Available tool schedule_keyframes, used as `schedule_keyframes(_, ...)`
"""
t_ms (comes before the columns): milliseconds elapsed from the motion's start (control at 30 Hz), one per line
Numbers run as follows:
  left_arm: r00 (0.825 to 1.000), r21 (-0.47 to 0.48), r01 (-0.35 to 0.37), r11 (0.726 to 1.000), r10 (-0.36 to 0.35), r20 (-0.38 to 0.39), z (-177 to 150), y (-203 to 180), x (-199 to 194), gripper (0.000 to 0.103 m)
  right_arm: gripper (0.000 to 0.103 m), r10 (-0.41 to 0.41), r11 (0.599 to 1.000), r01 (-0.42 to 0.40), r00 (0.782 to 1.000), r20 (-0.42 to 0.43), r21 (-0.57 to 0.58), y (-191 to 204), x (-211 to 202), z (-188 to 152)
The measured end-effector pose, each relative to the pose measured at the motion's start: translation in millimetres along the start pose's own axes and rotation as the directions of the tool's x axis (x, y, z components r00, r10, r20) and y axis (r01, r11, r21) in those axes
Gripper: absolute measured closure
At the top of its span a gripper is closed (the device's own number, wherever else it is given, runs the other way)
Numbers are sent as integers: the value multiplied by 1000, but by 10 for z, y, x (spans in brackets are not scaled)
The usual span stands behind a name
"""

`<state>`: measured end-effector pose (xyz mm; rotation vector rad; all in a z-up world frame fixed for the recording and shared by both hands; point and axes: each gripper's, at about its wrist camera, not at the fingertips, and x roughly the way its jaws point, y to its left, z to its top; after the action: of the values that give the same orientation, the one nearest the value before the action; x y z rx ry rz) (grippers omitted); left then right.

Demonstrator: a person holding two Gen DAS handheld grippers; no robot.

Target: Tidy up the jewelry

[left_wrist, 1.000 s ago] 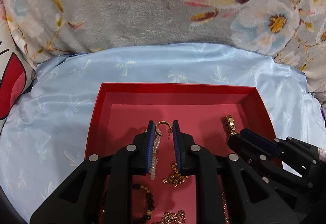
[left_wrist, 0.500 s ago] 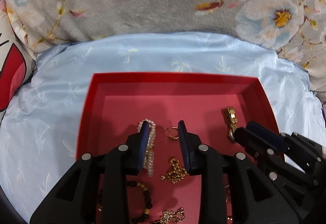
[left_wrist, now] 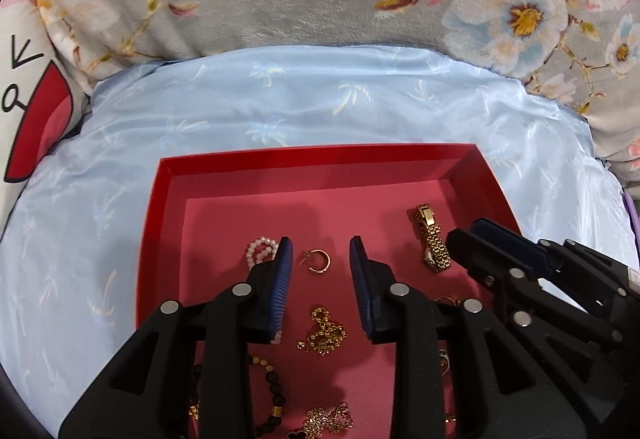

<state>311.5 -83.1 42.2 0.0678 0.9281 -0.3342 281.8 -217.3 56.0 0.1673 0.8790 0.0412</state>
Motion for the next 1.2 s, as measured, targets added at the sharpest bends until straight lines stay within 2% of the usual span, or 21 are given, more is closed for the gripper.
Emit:
schedule_keyframes(333,999,-14,-15,1000,15,33,-261,-16,-382,72,79,5,1000,-6,999,47,23,139,-509,-319)
schedule_keyframes(400,998,-7,-32,999,32,55,-354,-50,-516,62,75,7,999,-9,998,59,32,163,-613,-391)
schedule_keyframes(500,995,-10,-54,999,54,81,-492,-61,-675,52,68,-10,999,8,997,80,37,194,-779,-536)
schedule_keyframes(633,994,-19,-55,998,57,91,-678,-65,-845,47,63,-20,999,15,995,94,47,212,-966,-730)
schedule_keyframes(700,991,-22,-81,996,83,105,-752,-69,-914,38,56,-39,998,34,994,102,48,223,-1030,-786)
schedule_keyframes(800,988,-35,-96,995,99,115,-826,-60,-994,30,46,-54,997,48,992,111,59,206,-1119,-861)
schedule_keyframes(967,984,-40,-124,991,129,126,-919,-60,-1100,22,38,-88,995,80,987,136,61,217,-1253,-983)
schedule_keyframes(1200,979,-46,-144,988,149,136,-1059,-51,-1235,19,33,-101,993,92,985,142,71,229,-1347,-1142)
